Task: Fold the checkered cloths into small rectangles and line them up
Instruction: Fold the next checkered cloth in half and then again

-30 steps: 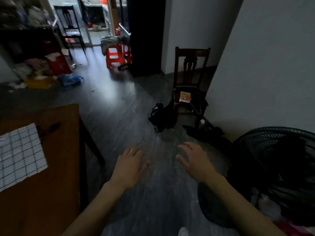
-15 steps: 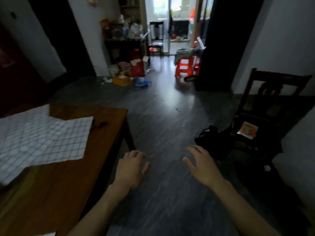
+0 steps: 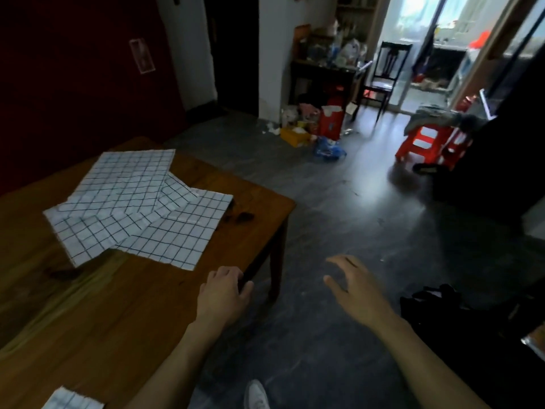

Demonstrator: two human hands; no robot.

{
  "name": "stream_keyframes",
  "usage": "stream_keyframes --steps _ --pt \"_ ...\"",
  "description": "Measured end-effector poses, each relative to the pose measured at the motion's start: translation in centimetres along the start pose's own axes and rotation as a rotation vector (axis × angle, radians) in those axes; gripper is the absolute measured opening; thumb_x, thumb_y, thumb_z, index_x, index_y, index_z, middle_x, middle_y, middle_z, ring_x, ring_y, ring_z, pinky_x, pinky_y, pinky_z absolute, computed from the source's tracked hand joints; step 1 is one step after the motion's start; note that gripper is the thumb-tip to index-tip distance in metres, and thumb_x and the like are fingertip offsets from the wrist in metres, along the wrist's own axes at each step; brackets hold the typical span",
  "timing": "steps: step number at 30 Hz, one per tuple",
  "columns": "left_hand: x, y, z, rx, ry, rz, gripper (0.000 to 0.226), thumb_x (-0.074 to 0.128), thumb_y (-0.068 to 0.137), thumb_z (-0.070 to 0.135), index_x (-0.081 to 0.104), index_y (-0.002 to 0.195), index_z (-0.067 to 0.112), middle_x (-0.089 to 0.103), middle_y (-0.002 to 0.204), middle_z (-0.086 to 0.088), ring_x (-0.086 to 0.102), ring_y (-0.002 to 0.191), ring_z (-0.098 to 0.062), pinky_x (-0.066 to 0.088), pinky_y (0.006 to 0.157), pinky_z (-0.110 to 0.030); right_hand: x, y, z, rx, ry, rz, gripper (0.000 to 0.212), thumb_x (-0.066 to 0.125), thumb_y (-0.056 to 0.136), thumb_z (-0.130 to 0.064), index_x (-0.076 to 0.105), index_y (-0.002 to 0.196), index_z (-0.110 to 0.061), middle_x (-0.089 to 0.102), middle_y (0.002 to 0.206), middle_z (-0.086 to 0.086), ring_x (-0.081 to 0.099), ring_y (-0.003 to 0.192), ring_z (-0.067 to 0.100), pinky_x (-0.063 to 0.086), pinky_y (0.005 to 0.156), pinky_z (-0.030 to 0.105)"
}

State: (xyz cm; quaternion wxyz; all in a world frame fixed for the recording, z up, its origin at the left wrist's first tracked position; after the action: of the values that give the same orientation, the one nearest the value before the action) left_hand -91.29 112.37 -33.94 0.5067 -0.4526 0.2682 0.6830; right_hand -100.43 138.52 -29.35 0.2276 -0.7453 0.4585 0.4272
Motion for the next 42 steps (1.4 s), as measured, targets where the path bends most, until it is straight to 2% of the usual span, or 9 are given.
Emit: stream_keyframes --steps 3,10,14,18,22,25,34,37,42 --pt "-0.3 4.6 -1.4 -0.054 -0.051 0.030 0.034 0.050 0.094 0.052 0.054 0.118 0.029 0.053 0.130 0.003 0.048 0.116 -0.015 0.047 0.097 -0.040 0.8 5.3 -0.7 -0.050 -0.050 -0.077 0.041 0.055 0.097 -0.034 0.051 0.135 -0.019 0.047 0.134 -0.003 0.045 0.122 0.011 0.030 0.098 0.017" --pt "-2.2 10.9 -4.9 -0.112 -0.100 0.126 0.038 0.050 0.094 0.051 0.057 0.118 0.024 0.058 0.122 0.002 0.051 0.110 -0.015 0.047 0.095 -0.039 4.2 16.1 -3.2 -0.159 -0.050 -0.134 0.040 0.055 0.095 -0.038 0.054 0.132 -0.020 0.051 0.129 -0.003 0.049 0.120 0.014 0.037 0.100 0.025" --pt "-2.5 12.3 -8.0 -0.208 -0.088 0.127 0.040 0.051 0.095 0.050 0.055 0.125 0.023 0.056 0.129 0.001 0.049 0.118 -0.016 0.046 0.100 -0.038 7.8 20.3 -5.3 -0.246 -0.033 -0.252 0.042 0.052 0.096 -0.042 0.049 0.135 -0.025 0.045 0.135 -0.008 0.042 0.125 0.009 0.035 0.104 0.023" --pt "-2.3 13.1 -10.8 -0.335 -0.090 0.174 0.037 0.052 0.095 0.047 0.055 0.124 0.024 0.055 0.131 0.001 0.048 0.121 -0.015 0.047 0.098 -0.033 10.5 24.9 -6.7 -0.313 0.001 -0.345 0.044 0.054 0.096 -0.040 0.049 0.137 -0.025 0.044 0.136 -0.008 0.040 0.127 0.008 0.037 0.107 0.027" --pt "-2.0 14.4 -11.4 -0.439 -0.052 0.205 0.036 0.052 0.095 0.047 0.056 0.123 0.025 0.056 0.131 0.002 0.048 0.121 -0.015 0.045 0.098 -0.032 12.3 29.6 -6.6 -0.379 0.046 -0.411 0.042 0.053 0.096 -0.039 0.048 0.136 -0.027 0.044 0.137 -0.010 0.041 0.127 0.008 0.038 0.108 0.030" --pt "-2.6 16.2 -11.0 -0.537 -0.028 0.236 0.038 0.052 0.095 0.048 0.055 0.125 0.025 0.054 0.134 0.002 0.047 0.124 -0.016 0.045 0.099 -0.033 13.2 33.7 -6.6 -0.451 0.052 -0.477 0.043 0.053 0.096 -0.039 0.047 0.137 -0.027 0.044 0.138 -0.010 0.040 0.128 0.007 0.037 0.107 0.027" --pt "-6.6 18.7 -9.7 -0.748 -0.003 0.388 0.036 0.055 0.095 0.044 0.057 0.123 0.022 0.056 0.128 0.000 0.054 0.110 -0.019 0.051 0.085 -0.034 14.6 43.2 -9.6 -0.605 0.059 -0.612 0.043 0.051 0.098 -0.036 0.045 0.139 -0.026 0.042 0.142 -0.008 0.038 0.130 0.009 0.034 0.103 0.024" --pt "-7.5 18.5 -11.2 -0.786 0.008 0.407 0.035 0.056 0.095 0.043 0.057 0.123 0.021 0.056 0.127 0.001 0.055 0.110 -0.018 0.049 0.083 -0.030 16.0 44.3 -11.8 -0.649 0.093 -0.647 0.042 0.052 0.097 -0.035 0.045 0.139 -0.027 0.042 0.140 -0.010 0.039 0.127 0.007 0.036 0.100 0.022" --pt "-9.1 18.9 -15.6 -0.838 0.000 0.427 0.035 0.056 0.095 0.043 0.057 0.124 0.022 0.056 0.126 0.003 0.058 0.099 -0.015 0.044 0.077 -0.023 19.9 45.8 -15.1 -0.703 0.101 -0.694 0.042 0.052 0.098 -0.035 0.045 0.138 -0.026 0.042 0.139 -0.011 0.040 0.120 0.002 0.036 0.096 0.018"
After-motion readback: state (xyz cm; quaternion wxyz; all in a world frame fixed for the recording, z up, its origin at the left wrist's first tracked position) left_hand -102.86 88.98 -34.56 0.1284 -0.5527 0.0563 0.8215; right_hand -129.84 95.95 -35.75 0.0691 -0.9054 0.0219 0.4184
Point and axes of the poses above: each hand's wrist, its own y-axis towards the middle knuckle, its own x-axis out of the palm, z = x × y, the point moved 5 cm from there along y, towards the middle knuckle
